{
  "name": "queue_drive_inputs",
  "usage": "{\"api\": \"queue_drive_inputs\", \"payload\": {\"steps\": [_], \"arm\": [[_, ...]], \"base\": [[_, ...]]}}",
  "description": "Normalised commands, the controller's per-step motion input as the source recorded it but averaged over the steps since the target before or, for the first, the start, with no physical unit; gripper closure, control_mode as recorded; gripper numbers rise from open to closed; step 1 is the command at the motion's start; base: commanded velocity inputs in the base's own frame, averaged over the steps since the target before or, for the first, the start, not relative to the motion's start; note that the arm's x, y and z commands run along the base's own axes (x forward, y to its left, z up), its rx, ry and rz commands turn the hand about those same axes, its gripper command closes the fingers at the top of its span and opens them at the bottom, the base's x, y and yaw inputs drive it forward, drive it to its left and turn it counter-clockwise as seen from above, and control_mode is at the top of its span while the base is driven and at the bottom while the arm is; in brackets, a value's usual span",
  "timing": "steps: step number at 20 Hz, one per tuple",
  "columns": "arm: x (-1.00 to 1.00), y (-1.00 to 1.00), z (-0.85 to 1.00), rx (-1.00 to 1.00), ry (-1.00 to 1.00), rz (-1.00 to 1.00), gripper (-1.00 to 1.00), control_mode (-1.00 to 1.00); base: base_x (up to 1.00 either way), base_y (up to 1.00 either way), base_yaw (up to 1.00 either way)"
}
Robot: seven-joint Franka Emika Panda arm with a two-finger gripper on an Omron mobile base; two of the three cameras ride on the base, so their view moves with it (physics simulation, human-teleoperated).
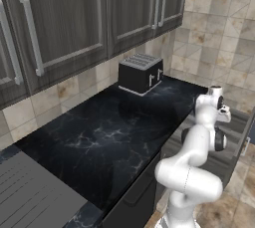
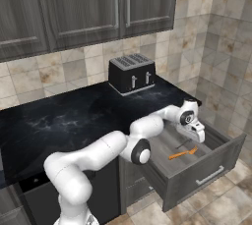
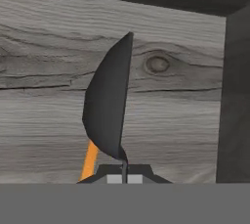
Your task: Organize the utensils by type. Pick up the wooden spoons from the counter and place them in the open cabinet. Then pick up the metallic utensils from the counter and place them in the open drawer.
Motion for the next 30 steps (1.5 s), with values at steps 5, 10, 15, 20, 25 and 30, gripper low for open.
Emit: {"api": "queue_drive_inputs", "payload": {"steps": [5,10,15,20,25,30], "arm": [[0.01,-0.14,-0.33,0.09,0.04,0.0,1.0,-1.0],[0.18,-0.1,-0.18,0.13,0.03,0.0,1.0,-1.0],[0.4,-0.22,-0.15,0.09,0.17,0.0,1.0,-1.0],[0.33,-0.22,-0.16,0.0,0.21,0.0,1.0,-1.0],[0.3,-0.23,-0.05,0.02,0.16,0.0,1.0,-1.0],[0.35,-0.29,0.0,0.03,0.15,0.0,1.0,-1.0]], "base": [[0.0,0.0,0.0],[0.0,0.0,0.0],[0.0,0.0,0.0],[0.0,0.0,0.0],[0.0,0.0,0.0],[0.0,0.0,0.0]]}}
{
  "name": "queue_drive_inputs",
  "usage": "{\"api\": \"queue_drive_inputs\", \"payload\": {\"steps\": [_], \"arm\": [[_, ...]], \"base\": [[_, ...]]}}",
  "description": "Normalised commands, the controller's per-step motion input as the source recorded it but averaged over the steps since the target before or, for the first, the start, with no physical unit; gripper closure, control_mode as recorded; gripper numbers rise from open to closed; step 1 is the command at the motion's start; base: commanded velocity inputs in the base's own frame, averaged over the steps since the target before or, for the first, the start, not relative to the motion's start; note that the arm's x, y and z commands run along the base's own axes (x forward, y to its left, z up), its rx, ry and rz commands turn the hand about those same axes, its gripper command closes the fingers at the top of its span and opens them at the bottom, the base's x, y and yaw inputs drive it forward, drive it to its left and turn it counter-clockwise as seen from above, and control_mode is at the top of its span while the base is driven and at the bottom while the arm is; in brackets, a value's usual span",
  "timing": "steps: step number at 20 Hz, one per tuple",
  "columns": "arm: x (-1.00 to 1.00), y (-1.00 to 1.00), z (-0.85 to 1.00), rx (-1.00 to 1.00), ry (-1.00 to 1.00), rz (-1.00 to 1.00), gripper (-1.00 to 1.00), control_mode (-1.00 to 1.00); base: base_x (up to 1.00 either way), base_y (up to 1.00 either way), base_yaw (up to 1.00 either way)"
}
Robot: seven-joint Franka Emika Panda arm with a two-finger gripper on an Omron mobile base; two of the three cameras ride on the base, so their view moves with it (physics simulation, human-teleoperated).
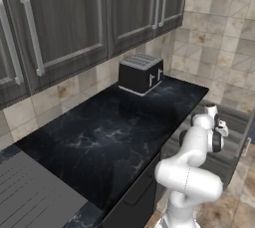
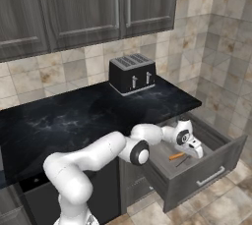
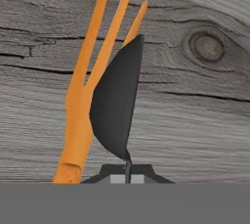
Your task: Organize the utensils by type. Pick up the wooden spoons from the counter and place them in the open cabinet. Then pick up the metallic utensils from the counter and place them in the open drawer.
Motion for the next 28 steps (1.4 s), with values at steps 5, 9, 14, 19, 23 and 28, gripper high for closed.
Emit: {"api": "queue_drive_inputs", "payload": {"steps": [5,9,14,19,23,28], "arm": [[0.11,-0.39,0.02,0.09,0.1,0.0,-1.0,-1.0],[0.08,-0.36,0.26,0.19,0.08,0.0,-1.0,-1.0],[0.07,-0.18,0.46,0.27,0.02,0.0,-1.0,-1.0],[0.1,-0.01,0.76,0.22,0.05,0.0,-1.0,-1.0],[0.01,-0.04,0.8,0.18,0.01,0.0,-1.0,-1.0],[-0.1,-0.03,0.89,0.07,0.0,0.0,-1.0,-1.0]], "base": [[0.0,0.0,0.0],[0.0,0.0,0.0],[0.0,0.0,0.0],[0.0,0.0,0.0],[0.0,0.0,0.0],[0.0,0.0,0.0]]}}
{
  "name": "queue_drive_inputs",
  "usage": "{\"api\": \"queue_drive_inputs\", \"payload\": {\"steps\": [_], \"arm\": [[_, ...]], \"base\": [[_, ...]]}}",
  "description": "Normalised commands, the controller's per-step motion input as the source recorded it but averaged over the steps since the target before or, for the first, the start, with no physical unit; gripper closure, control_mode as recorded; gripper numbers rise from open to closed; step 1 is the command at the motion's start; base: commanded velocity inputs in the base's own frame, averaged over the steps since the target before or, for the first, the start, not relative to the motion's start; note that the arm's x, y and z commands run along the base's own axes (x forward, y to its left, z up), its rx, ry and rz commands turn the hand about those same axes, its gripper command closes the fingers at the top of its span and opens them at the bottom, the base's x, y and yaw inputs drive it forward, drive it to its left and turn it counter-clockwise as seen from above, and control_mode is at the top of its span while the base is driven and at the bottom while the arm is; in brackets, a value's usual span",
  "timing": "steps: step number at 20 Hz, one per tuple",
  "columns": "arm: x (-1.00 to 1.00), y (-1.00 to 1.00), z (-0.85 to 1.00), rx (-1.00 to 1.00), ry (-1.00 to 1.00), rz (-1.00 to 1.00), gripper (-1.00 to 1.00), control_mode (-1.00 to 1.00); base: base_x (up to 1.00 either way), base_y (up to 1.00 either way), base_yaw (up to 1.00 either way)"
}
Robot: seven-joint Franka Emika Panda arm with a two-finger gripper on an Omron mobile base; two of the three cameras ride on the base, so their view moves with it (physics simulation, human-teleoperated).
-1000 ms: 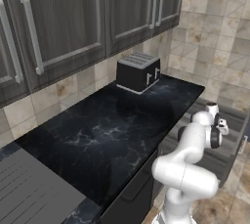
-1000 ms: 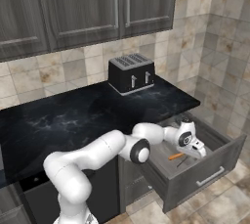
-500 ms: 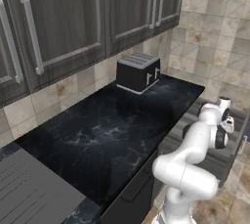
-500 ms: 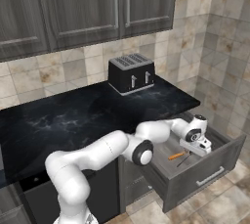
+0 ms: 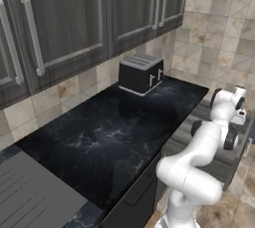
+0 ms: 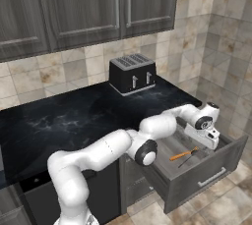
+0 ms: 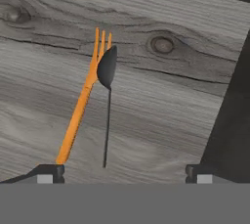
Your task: Organize the utensils by type. Pick up the wooden spoons from the counter and place them in the open cabinet. Then pick up the metallic utensils from the counter and place them in the open drawer.
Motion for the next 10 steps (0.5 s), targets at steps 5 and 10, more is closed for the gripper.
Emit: {"api": "queue_drive_inputs", "payload": {"steps": [5,10], "arm": [[-0.34,0.04,0.8,0.0,0.0,0.0,-1.0,-1.0],[-0.43,0.16,0.66,0.0,0.0,-0.01,-1.0,-1.0]], "base": [[0.0,0.0,0.0],[0.0,0.0,0.0]]}}
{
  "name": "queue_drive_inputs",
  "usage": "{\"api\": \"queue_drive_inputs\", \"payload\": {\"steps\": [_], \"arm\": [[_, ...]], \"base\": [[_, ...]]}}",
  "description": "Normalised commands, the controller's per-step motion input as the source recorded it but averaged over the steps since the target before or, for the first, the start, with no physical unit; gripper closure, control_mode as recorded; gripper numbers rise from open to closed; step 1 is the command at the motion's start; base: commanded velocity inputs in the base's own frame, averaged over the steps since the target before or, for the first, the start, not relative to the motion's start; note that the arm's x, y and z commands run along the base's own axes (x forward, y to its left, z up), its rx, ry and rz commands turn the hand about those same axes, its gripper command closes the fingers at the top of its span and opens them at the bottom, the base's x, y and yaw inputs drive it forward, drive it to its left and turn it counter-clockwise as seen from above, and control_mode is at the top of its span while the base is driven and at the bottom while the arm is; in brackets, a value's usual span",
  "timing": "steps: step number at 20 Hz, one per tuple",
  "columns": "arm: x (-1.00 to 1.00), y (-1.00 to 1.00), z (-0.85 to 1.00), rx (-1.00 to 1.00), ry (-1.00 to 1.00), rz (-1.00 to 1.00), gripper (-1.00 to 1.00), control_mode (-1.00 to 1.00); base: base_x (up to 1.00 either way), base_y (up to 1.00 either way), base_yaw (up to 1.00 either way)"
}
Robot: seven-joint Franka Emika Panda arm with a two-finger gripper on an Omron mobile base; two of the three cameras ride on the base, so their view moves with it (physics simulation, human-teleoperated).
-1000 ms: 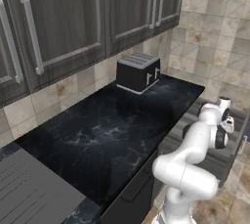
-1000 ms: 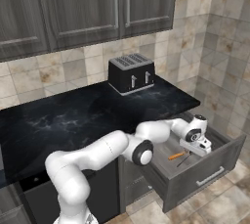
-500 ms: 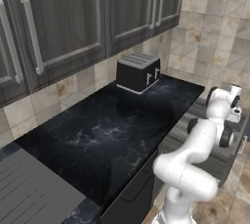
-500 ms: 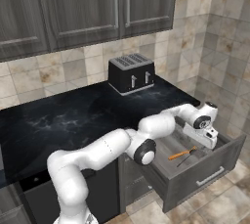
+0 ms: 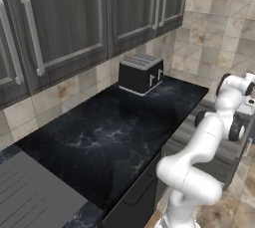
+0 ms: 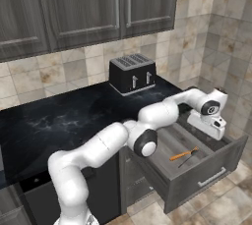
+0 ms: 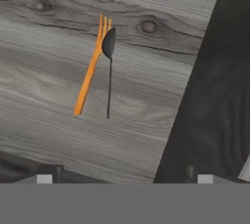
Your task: Organize the utensils by type. Pick up the wooden spoons from the counter and place them in the open cabinet. Then pick up the metallic utensils from the counter and place them in the open drawer.
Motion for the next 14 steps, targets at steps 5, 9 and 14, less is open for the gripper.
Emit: {"api": "queue_drive_inputs", "payload": {"steps": [5,9,14], "arm": [[-0.6,0.52,0.42,0.0,-0.11,-0.02,-1.0,-1.0],[-0.51,0.71,0.47,-0.03,-0.24,0.01,-1.0,-1.0],[-0.51,0.65,0.57,-0.14,-0.22,0.09,-1.0,-1.0]], "base": [[0.0,0.0,0.0],[0.0,0.0,0.0],[0.0,0.0,0.0]]}}
